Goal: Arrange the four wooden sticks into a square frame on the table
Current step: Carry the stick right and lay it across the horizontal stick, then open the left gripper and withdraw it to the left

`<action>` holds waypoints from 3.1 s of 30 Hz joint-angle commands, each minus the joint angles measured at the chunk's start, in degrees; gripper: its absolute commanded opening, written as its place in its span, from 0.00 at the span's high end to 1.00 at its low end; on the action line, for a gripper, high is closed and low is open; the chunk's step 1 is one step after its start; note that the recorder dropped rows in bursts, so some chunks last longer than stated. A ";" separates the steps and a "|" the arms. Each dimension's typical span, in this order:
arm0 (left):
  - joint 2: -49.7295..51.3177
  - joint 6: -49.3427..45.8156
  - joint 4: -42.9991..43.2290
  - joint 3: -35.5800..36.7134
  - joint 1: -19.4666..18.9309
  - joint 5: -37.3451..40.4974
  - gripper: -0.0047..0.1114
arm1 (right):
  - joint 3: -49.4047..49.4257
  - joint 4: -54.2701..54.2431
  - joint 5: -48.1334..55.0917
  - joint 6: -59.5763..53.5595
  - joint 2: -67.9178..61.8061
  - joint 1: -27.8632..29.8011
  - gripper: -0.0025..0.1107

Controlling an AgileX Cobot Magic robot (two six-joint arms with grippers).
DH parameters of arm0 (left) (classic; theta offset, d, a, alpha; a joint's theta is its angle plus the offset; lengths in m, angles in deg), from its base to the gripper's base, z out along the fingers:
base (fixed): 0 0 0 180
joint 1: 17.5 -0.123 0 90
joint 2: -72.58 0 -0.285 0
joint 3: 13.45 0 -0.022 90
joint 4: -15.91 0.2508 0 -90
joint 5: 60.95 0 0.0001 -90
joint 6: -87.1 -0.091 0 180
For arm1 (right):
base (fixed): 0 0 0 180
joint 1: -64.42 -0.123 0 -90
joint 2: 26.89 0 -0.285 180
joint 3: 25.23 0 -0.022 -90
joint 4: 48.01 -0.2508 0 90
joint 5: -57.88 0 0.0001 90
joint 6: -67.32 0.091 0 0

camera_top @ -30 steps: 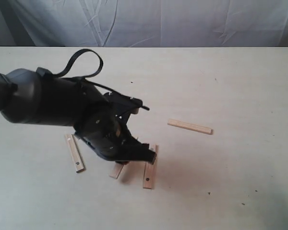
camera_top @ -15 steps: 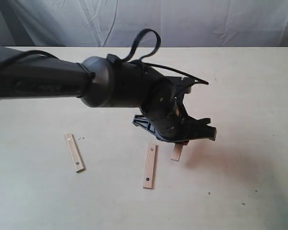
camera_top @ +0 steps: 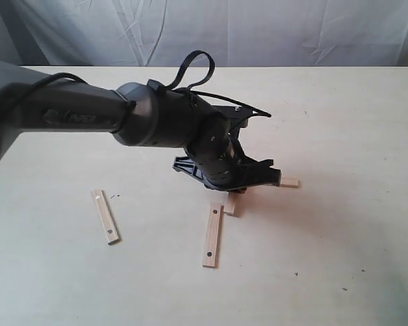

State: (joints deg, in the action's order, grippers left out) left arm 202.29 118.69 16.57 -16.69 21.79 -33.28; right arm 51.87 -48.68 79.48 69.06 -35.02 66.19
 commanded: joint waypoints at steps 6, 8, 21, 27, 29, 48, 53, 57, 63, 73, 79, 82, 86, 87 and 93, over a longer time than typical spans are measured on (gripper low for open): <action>1.75 -0.73 -3.44 -0.35 -0.07 -0.41 0.96 | 0.12 0.06 -0.69 0.04 0.34 -0.08 0.98; 1.98 -0.73 -2.82 -0.35 0.17 -0.57 0.96 | 0.12 0.06 -0.80 0.04 0.34 -0.08 0.98; 2.02 -0.69 -2.46 -0.35 0.21 -3.93 0.96 | 0.12 0.06 -0.80 0.04 0.34 -0.08 0.98; 2.02 -0.33 -2.20 -2.60 -2.31 -4.36 0.96 | 0.12 0.06 -0.80 0.04 0.34 -0.08 0.98; 2.02 -0.33 -2.20 -3.69 -3.77 -2.89 0.96 | 0.12 0.06 -0.80 0.04 0.34 -0.08 0.98; 2.02 1.04 1.50 -4.15 -10.29 0.83 0.96 | 0.12 0.06 -0.62 0.04 0.34 -0.08 0.98; 2.02 1.04 1.94 -4.15 -10.29 0.93 0.86 | 0.12 0.06 -0.79 0.04 0.34 -0.08 0.98; 2.02 1.04 1.94 -4.15 -10.29 0.93 0.74 | 0.12 0.06 -0.82 0.04 0.34 -0.08 0.98; 1.91 1.04 1.94 -4.15 -10.42 0.93 0.64 | 0.12 0.06 -0.82 0.04 0.34 -0.08 0.98; -4.89 -0.79 7.80 -4.15 -10.66 15.29 0.81 | 0.12 -0.06 -0.79 0.04 0.34 -0.08 0.98; -12.99 -1.87 9.93 -0.41 -10.66 17.80 0.96 | 0.12 0.30 -0.68 0.04 0.34 -0.08 0.98; -17.17 -1.98 12.00 2.83 -10.92 18.27 0.96 | 0.12 0.30 -0.68 0.04 0.34 -0.08 0.98; -23.23 -1.98 11.85 9.01 -12.72 18.84 0.96 | 0.12 0.30 -0.68 0.04 0.34 -0.08 0.98; -25.43 -1.98 11.53 11.24 -13.69 18.69 0.96 | 0.12 0.30 -0.68 0.04 0.34 -0.08 0.98; -37.82 -1.98 11.54 22.11 -18.04 16.19 0.96 | 0.12 0.30 -0.68 0.04 0.34 -0.08 0.98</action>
State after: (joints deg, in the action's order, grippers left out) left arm 170.10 116.84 27.88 1.29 5.10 -15.56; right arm 51.87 -48.68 79.48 69.06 -35.02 66.19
